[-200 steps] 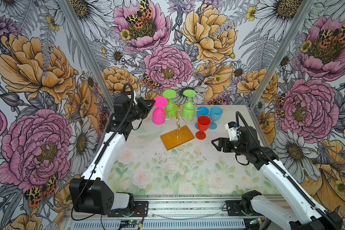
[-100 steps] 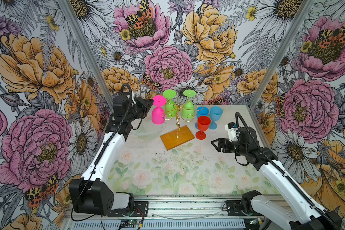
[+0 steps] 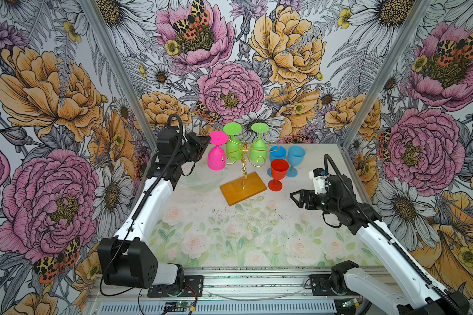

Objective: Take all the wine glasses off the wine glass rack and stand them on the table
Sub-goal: 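Lift the pink glass off the rack hook with the left gripper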

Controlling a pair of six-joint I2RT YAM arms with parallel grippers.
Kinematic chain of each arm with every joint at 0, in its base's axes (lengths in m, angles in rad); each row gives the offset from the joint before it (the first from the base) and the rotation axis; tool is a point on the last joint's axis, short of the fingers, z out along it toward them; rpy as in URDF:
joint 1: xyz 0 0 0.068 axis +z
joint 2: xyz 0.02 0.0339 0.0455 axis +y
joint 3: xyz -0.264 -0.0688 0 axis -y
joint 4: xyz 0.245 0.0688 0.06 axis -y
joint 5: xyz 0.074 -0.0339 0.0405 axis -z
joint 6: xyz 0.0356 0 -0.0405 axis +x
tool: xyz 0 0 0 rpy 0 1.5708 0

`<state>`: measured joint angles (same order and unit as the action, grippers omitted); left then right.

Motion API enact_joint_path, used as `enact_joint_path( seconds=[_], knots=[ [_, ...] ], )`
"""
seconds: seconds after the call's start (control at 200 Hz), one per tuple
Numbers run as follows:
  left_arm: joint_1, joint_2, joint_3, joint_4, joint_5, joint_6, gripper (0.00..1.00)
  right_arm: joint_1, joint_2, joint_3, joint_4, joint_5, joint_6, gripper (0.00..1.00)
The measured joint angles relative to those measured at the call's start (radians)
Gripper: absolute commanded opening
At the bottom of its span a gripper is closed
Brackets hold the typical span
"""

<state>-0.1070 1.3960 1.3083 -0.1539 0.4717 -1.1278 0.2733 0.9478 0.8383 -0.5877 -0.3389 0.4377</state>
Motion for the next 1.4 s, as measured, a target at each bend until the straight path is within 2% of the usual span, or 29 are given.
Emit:
enact_joint_path(
  seconds=[0.475, 1.396],
  knots=[
    [-0.007, 0.04, 0.066, -0.021, 0.009, 0.008, 0.0, 0.0, -0.008, -0.024, 0.018, -0.007, 0.018, 0.81],
    [-0.031, -0.018, 0.068, -0.139, 0.148, 0.116, 0.0, 0.0, -0.012, -0.04, 0.033, -0.014, 0.03, 0.81]
  ],
)
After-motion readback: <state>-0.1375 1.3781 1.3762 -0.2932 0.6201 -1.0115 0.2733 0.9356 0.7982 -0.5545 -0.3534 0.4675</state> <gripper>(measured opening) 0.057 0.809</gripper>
